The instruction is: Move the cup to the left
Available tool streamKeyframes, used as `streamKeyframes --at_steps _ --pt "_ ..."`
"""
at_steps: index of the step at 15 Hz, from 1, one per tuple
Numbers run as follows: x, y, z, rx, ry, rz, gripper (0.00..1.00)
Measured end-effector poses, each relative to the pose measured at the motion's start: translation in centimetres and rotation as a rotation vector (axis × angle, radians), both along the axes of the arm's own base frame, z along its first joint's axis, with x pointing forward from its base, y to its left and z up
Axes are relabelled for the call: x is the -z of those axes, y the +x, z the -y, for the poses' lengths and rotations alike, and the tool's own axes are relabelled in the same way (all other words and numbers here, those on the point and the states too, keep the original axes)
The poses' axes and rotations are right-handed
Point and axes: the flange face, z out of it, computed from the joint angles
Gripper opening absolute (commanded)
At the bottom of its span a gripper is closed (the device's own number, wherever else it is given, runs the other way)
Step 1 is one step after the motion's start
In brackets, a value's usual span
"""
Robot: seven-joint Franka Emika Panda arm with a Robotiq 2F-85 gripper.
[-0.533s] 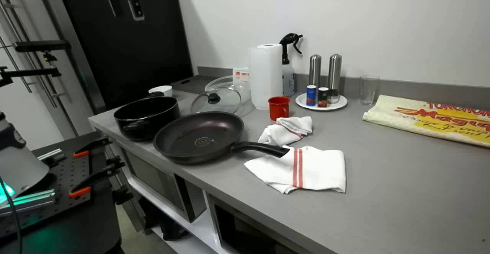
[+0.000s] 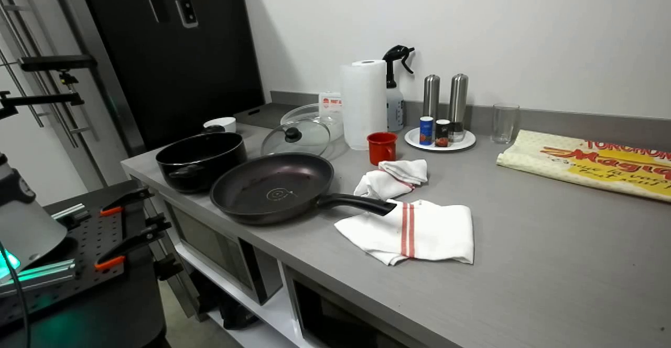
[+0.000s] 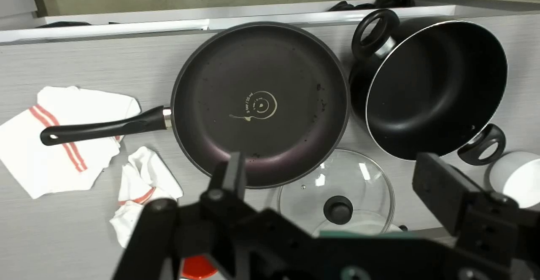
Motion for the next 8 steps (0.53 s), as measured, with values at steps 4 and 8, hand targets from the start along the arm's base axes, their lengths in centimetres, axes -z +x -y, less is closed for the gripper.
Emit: streamKeyframes --at_steps 4,8 --pt "0.0 0.0 0.0 0.001 0.001 -0.001 1.0" --pt "0.7 1.4 0.3 0.007 -0.008 -0.009 1.0"
